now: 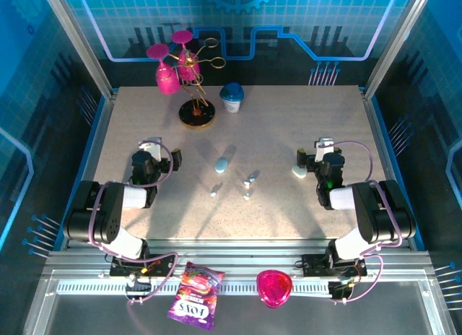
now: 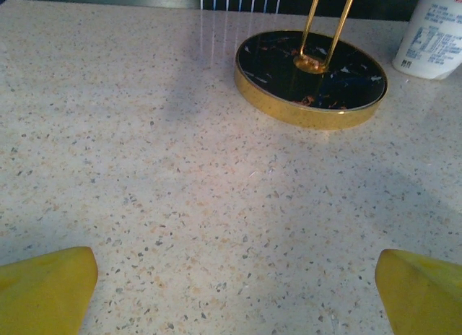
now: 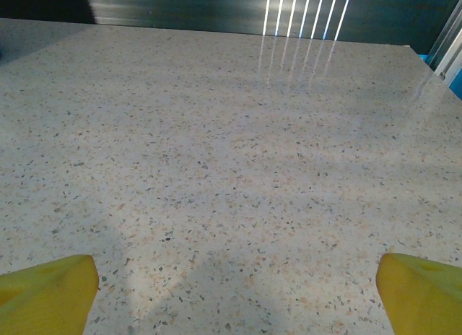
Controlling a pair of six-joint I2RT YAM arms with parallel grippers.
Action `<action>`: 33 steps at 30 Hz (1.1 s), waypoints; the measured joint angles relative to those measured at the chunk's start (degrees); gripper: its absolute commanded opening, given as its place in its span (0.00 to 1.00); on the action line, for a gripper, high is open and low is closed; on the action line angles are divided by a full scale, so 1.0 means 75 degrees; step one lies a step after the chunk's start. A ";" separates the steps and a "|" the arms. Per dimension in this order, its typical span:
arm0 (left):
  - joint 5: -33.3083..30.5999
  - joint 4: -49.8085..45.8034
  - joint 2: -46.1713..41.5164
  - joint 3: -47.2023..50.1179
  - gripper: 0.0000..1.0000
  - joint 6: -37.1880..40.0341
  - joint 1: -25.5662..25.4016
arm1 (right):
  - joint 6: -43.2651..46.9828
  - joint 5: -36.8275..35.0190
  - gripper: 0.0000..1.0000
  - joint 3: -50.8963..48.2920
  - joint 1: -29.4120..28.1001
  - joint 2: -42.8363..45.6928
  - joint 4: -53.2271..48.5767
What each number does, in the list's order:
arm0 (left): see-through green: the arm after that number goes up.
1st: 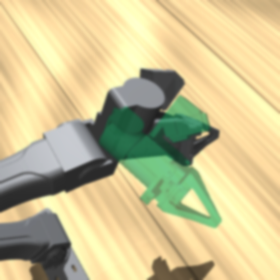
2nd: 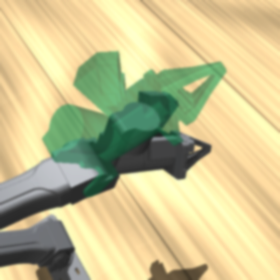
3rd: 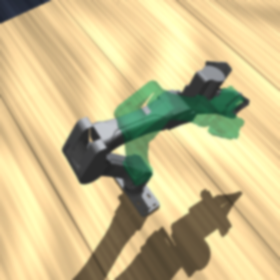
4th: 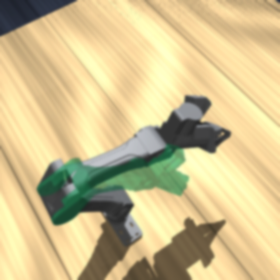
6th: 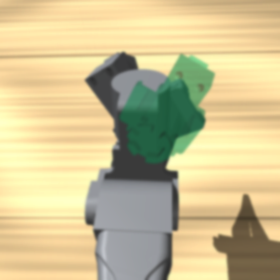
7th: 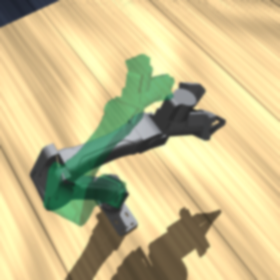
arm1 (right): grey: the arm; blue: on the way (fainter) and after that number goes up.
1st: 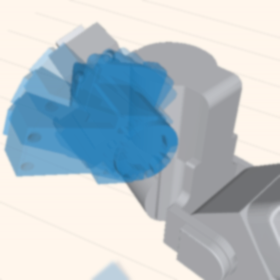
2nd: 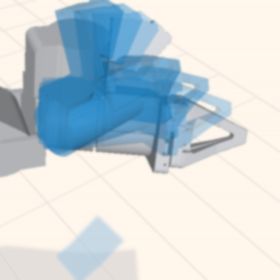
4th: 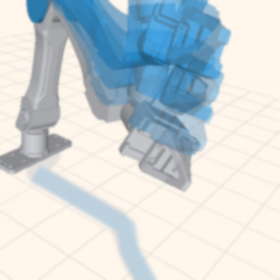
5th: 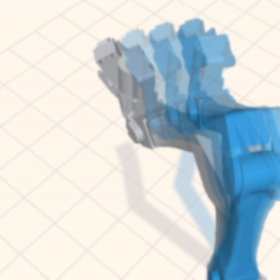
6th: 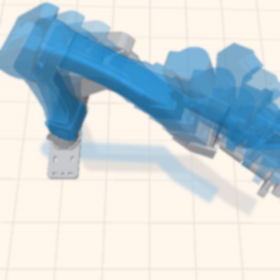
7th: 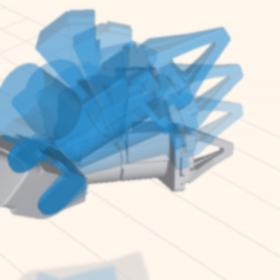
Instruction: Insert the wireless bluetooth earbuds into the charging case
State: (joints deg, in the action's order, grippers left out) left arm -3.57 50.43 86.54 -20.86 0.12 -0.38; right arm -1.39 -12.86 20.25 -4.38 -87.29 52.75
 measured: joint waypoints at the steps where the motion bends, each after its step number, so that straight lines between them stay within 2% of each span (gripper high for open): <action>1: -0.0017 -0.0090 -0.0219 0.0035 0.99 0.0003 -0.0023 | 0.0012 0.0003 1.00 -0.0003 -0.0020 0.0099 -0.0067; 9: -0.0294 -0.1609 -0.2608 -0.0061 0.99 0.0041 -0.0799 | 0.0067 0.0382 1.00 0.0172 -0.0152 0.2308 -0.1781; 15: -0.0041 -0.3351 -0.3182 -0.0833 0.99 0.0283 -0.1702 | 0.0044 0.0947 1.00 0.0723 -0.0705 0.3203 -0.3188; 18: 0.0379 -0.4546 -0.3031 -0.1603 0.99 0.0440 -0.1929 | -0.0041 0.1186 1.00 0.0944 -0.1288 0.3305 -0.3768; 24: 0.0274 -0.5729 -0.2291 -0.2632 0.99 0.0423 -0.2460 | -0.0335 0.1183 1.00 0.1125 -0.2672 0.3293 -0.4468; 33: -0.0245 -0.6475 -0.0571 -0.3206 0.98 -0.0493 -0.3768 | -0.0793 0.1399 1.00 0.1105 -0.3477 0.3424 -0.5400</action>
State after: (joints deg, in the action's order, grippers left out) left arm -5.41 1.87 82.26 -44.91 -3.57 -28.64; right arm -7.33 -2.37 28.53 -30.46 -61.60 12.25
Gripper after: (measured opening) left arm 0.987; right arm 0.997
